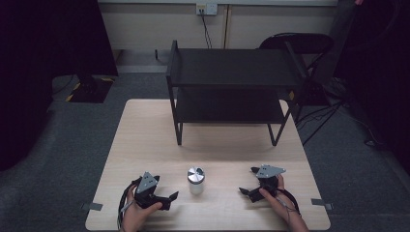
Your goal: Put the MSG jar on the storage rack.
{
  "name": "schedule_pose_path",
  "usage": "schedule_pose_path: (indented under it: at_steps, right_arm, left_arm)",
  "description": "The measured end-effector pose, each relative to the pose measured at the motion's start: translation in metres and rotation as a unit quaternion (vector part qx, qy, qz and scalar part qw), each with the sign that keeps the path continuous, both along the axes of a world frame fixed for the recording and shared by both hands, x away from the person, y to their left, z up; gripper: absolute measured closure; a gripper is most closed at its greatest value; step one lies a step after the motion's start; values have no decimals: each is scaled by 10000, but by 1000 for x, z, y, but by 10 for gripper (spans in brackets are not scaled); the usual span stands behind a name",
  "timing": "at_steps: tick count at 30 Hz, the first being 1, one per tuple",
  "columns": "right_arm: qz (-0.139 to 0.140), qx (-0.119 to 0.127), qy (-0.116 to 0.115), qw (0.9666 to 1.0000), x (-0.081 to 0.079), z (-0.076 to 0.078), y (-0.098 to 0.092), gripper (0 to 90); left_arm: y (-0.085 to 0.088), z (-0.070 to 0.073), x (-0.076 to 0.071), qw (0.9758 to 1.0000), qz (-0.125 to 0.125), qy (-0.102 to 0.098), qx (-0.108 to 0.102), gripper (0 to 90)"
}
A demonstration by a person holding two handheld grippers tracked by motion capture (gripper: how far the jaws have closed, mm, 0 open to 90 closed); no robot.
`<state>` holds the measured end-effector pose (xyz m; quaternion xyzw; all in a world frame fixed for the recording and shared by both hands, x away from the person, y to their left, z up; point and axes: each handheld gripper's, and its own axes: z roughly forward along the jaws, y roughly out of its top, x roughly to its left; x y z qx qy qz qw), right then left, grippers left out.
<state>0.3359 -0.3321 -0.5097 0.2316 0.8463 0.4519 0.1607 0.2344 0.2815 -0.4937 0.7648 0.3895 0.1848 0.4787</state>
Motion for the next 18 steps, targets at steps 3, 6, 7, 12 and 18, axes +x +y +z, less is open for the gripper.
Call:
schedule_pose_path:
  at_steps: [3, 6, 7, 12, 18]
  right_arm:
    - [0, 0, 1, 10000, 0, 0, 0, 0]
    - [0, 0, 1, 10000, 0, 0, 0, 0]
    - [0, 0, 1, 10000, 0, 0, 0, 0]
    - [0, 0, 2, 10000, 0, 0, 0, 0]
    - [2, 2, 6, 10000, 0, 0, 0, 0]
  left_arm:
    - [-1, 0, -1, 10000, -22, -18, 22, 7]
    - [-1, 0, -2, 10000, -33, -29, 17, 7]
    - [-1, 0, -2, 10000, -33, -29, 17, 7]
    - [-1, 0, -2, 10000, -55, -62, 13, 7]
    - [-1, -1, -5, 10000, -45, -44, 45, 7]
